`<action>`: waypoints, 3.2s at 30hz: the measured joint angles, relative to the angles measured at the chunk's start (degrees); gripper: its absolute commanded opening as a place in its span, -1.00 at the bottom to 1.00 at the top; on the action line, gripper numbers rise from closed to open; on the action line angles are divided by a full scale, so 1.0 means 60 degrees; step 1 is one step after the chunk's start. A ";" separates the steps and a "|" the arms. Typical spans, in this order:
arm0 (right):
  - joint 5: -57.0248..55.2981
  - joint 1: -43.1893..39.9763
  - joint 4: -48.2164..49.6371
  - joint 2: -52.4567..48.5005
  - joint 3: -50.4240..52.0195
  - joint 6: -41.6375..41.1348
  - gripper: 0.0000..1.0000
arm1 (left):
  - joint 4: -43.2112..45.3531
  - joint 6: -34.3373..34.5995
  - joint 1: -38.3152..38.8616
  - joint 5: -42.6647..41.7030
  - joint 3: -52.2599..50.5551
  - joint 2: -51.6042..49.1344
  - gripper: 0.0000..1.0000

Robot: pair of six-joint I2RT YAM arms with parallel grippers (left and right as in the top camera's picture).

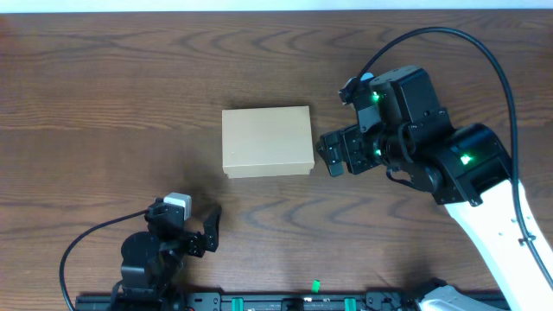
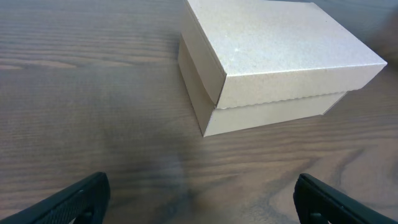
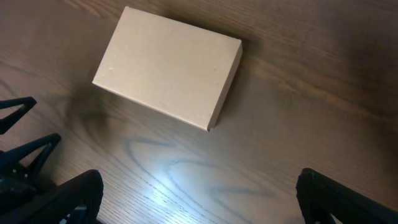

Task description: Pack container

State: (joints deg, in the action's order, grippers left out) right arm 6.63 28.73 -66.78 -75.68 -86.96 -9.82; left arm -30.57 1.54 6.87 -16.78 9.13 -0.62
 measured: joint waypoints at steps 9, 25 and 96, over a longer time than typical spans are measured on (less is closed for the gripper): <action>-0.0095 0.0004 -0.0066 0.0004 0.0000 0.0146 0.99 | 0.0000 0.0000 0.0000 0.0004 0.0000 0.0000 0.90; -0.0732 0.1253 0.3279 0.6226 0.6626 0.1319 0.98 | 0.0007 0.0000 0.0000 -0.0004 0.0000 0.0000 0.90; -0.0827 0.1876 0.5985 1.2287 1.3070 0.0656 0.98 | 0.0004 0.0000 0.0000 -0.0004 0.0000 0.0007 0.90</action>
State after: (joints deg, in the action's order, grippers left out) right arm 1.67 39.99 -30.87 -1.96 -8.54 -5.89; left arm -30.55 1.54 6.87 -16.80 9.13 -0.58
